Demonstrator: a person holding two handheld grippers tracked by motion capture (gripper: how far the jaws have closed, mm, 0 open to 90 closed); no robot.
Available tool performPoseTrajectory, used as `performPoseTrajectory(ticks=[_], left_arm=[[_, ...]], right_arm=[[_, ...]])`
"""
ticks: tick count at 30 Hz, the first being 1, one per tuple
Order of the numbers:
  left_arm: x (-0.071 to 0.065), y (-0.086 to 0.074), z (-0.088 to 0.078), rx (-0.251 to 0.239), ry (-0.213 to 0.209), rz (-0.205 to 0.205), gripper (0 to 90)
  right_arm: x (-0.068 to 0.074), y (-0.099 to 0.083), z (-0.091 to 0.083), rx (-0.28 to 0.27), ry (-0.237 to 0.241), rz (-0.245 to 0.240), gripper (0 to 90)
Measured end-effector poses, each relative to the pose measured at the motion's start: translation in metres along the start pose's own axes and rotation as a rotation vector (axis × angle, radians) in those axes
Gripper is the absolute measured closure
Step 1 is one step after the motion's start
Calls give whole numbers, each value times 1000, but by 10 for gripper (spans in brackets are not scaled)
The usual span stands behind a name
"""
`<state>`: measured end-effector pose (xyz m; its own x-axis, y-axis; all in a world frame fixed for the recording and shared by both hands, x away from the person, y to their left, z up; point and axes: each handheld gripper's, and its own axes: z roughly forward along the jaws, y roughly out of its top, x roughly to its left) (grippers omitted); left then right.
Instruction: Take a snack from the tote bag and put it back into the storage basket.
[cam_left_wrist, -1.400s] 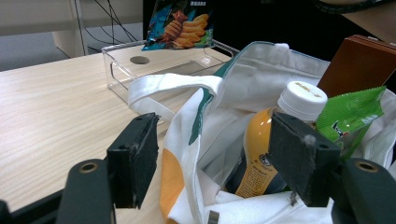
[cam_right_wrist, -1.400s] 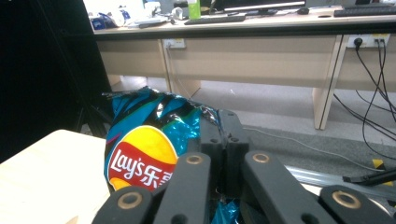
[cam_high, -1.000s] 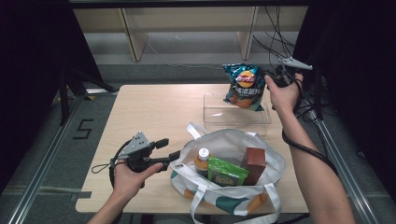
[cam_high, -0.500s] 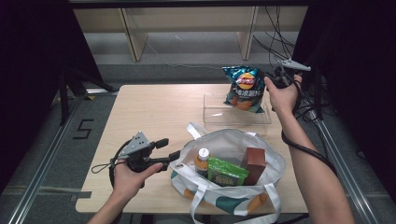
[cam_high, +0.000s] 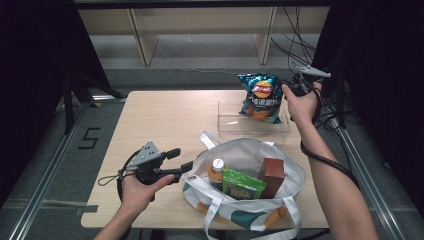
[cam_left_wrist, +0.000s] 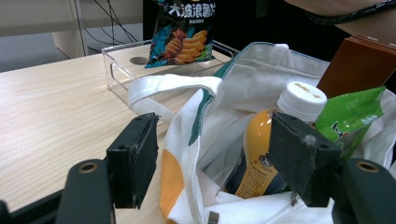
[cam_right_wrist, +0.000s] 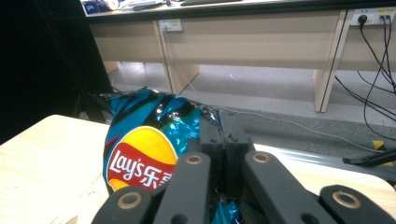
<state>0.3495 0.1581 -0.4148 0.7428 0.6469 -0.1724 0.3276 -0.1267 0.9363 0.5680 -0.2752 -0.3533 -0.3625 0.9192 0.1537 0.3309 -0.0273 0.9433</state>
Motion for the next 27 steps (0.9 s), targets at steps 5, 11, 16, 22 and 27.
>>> performPoseTrajectory(ticks=[5,11,16,22,27], left_arm=[[0,-1,0,-2,-1,1,327],[0,-1,0,-2,-1,0,326],[-1,-1,1,2,-2,-4,326],[-1,-1,2,-2,-10,3,326],[-1,-2,2,-6,-9,-12,326]], right_arm=[[-3,-2,2,7,-3,-1,900],[-3,-4,3,12,-4,5,900],[-5,-5,3,27,-16,7,900],[-7,-8,4,55,-17,16,900],[-9,-10,6,54,-9,1,900]])
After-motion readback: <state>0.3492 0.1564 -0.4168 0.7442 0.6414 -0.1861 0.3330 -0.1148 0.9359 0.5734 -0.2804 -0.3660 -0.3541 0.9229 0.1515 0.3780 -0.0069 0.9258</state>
